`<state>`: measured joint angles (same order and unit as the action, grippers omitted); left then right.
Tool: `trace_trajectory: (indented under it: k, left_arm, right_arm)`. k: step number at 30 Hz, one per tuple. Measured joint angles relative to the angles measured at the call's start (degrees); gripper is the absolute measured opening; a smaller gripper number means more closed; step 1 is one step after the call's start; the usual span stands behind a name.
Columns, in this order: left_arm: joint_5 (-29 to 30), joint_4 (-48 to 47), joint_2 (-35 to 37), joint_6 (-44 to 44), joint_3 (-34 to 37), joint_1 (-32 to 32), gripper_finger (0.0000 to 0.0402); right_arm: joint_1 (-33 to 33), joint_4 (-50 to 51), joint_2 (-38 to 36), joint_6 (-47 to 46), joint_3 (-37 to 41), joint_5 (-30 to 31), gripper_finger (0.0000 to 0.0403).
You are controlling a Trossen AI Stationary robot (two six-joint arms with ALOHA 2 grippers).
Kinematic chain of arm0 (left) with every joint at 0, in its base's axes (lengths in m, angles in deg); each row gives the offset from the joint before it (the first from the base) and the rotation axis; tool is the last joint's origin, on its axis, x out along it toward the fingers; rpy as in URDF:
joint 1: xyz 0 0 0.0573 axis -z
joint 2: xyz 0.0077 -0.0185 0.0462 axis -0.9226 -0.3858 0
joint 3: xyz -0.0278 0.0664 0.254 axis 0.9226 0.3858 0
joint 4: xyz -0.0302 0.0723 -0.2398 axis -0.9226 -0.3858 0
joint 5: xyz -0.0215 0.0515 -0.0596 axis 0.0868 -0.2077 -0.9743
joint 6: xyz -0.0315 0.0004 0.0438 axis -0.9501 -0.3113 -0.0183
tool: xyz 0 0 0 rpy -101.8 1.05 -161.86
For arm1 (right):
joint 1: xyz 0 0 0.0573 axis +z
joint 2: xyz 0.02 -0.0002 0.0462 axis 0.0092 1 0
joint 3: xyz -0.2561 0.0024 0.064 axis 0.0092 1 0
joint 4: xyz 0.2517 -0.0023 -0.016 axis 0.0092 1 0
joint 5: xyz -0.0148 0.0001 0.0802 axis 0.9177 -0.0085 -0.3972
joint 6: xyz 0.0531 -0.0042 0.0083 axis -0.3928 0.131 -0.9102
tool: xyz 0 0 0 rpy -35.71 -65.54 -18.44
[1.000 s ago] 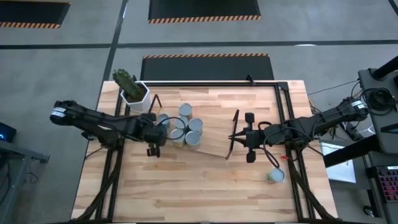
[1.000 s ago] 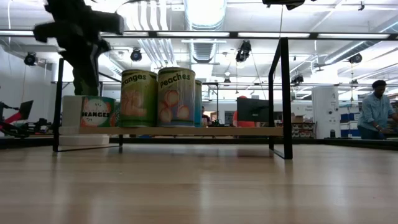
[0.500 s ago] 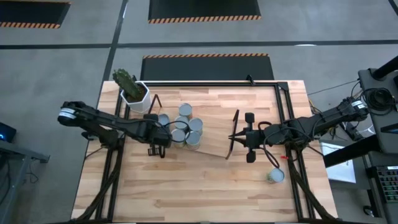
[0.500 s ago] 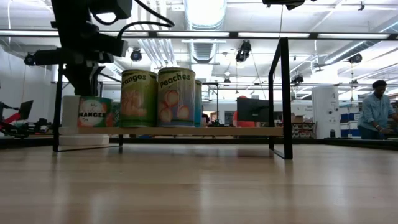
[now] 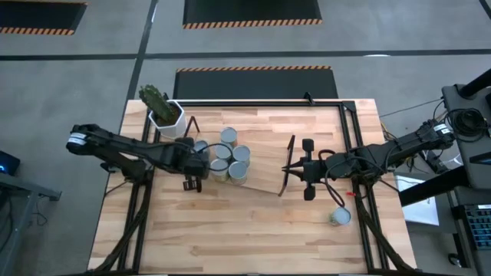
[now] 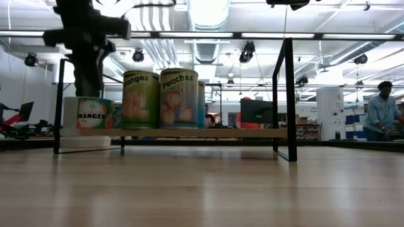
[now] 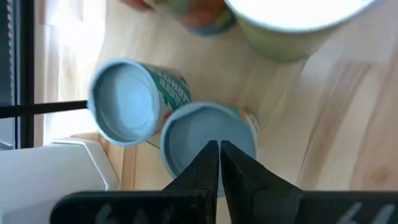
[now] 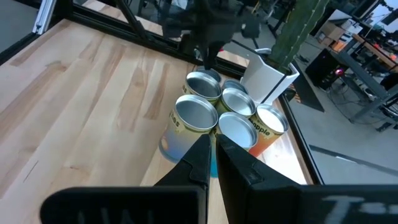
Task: Pick and place cans onto a shelf
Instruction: Put the mixed canned fruits on the shelf
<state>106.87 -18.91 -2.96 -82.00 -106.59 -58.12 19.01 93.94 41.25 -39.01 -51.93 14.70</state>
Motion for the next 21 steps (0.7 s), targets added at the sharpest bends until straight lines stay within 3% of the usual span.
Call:
trace_trajectory:
  k: [7,12,17,21]
  left_arm:
    - [1.5,2.87,4.51,-4.95,-1.42,3.49,0.0]
    - [14.47,10.06,6.78,-6.62,-1.42,11.37,0.0]
    - [27.22,22.02,6.31,0.83,-1.42,19.14,0.0]
    - [31.36,29.79,6.11,9.94,-1.5,22.06,0.0]
  right_arm:
    - [-0.02,-1.77,0.02,-5.2,-0.66,0.05,0.0013]
    - [0.76,2.18,0.94,-15.65,-5.26,-2.81,0.0013]
    - [3.32,16.12,6.07,-29.9,-13.56,-10.34,0.0013]
    - [4.55,39.77,13.28,-50.74,-22.74,-18.04,0.0013]
